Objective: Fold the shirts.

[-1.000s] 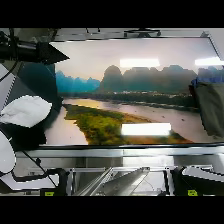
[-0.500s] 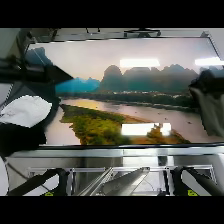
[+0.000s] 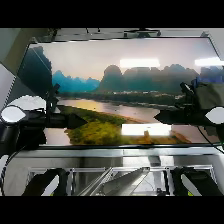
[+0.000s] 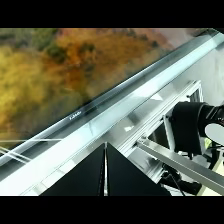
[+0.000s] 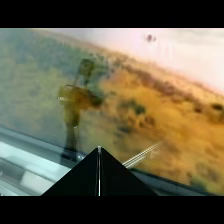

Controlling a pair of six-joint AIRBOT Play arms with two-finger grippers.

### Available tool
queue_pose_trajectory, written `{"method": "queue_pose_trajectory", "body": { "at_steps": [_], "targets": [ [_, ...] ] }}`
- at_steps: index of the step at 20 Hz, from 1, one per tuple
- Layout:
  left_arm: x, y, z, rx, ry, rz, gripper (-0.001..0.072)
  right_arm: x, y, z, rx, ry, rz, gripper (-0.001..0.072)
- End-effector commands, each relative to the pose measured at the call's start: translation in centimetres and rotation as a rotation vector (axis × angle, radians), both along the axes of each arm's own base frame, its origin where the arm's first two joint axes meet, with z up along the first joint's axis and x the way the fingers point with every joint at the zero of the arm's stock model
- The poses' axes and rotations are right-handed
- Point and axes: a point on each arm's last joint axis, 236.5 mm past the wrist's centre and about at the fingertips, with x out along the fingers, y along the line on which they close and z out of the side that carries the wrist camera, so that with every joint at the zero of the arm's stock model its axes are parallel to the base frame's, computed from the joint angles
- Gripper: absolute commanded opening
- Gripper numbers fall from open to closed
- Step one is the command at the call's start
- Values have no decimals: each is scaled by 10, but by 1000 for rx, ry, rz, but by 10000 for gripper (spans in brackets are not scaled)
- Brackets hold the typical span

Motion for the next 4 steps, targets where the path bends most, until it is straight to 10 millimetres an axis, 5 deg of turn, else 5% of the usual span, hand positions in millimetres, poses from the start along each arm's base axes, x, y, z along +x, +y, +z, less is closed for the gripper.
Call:
{"method": "queue_pose_trajectory", "body": {
  "at_steps": [1, 4],
  "targets": [
    [-9, 0, -7, 1, 3, 3, 17, -7, 7, -5, 8, 9, 21, 20],
    [-9, 0, -7, 1, 3, 3, 17, -7, 7, -5, 7, 9, 21, 20]
  ]
}}
